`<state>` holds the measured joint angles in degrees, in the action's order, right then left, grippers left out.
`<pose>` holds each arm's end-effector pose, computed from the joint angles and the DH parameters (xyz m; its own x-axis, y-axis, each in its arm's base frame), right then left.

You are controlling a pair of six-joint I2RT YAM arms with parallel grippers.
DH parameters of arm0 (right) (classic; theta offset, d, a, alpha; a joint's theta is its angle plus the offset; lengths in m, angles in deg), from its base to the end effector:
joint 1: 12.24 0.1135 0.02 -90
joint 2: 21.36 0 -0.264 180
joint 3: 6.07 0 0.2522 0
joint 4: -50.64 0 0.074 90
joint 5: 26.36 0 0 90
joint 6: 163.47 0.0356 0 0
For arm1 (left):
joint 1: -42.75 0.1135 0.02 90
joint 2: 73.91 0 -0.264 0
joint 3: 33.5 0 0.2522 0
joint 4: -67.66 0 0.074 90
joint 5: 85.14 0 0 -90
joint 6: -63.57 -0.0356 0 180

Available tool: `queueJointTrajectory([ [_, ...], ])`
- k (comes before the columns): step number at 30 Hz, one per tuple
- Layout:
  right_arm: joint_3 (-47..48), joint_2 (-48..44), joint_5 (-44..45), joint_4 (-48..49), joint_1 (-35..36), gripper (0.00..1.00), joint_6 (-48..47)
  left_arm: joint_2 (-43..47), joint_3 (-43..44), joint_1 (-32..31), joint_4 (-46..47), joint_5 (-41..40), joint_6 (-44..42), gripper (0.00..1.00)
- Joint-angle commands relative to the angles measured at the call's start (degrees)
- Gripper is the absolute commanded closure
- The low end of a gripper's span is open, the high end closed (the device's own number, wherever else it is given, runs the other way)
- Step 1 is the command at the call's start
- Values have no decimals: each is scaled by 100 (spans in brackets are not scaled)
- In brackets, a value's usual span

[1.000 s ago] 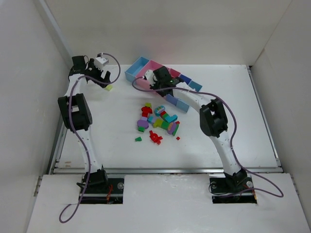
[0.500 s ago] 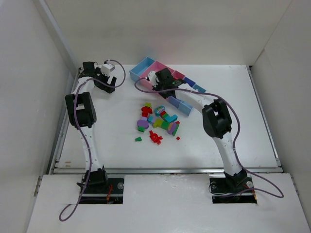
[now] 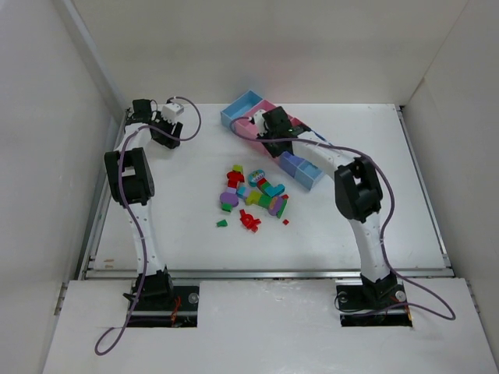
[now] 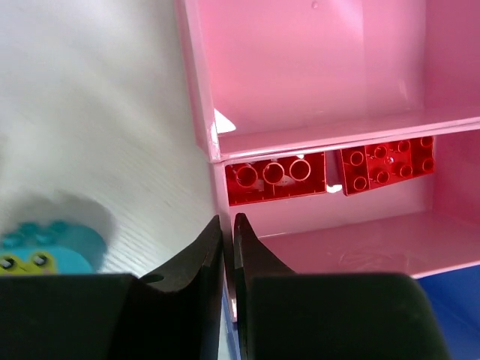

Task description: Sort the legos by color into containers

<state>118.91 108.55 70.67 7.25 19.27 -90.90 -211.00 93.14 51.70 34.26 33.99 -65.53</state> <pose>0.4399 0.2646 0.2127 -0.4729 -0.6386 -0.6071 -0.6194 0.7309 -0.2864 0.5333 0.0664 0.1747 -0.3981 0.4950 -0.7723 0.5953 0.7800 0.1931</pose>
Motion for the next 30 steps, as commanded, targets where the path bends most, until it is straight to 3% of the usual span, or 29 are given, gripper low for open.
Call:
queueJointTrajectory([
  [1, -432, -641, 316, 114, -347, 100, 889, 87, 68, -34, -154, 348, -168, 46],
  [6, -926, -905, 580, 115, -347, 100, 1391, 139, -55, -34, -215, 471, -309, 54],
  [9, -1242, -1063, 642, 62, -347, 100, 1751, 139, -108, -34, -286, 471, -362, 63],
  [15, -1804, -1380, 573, -123, -408, 100, 2910, 306, -301, -34, -356, 524, -599, 93],
  [17, -1963, -1451, 388, -9, -408, 100, 3113, 306, -363, -34, -356, 524, -600, 99],
  [30, -1903, -1266, -281, -201, -532, 100, 3966, 799, -1092, -148, -356, 524, -881, 100],
])
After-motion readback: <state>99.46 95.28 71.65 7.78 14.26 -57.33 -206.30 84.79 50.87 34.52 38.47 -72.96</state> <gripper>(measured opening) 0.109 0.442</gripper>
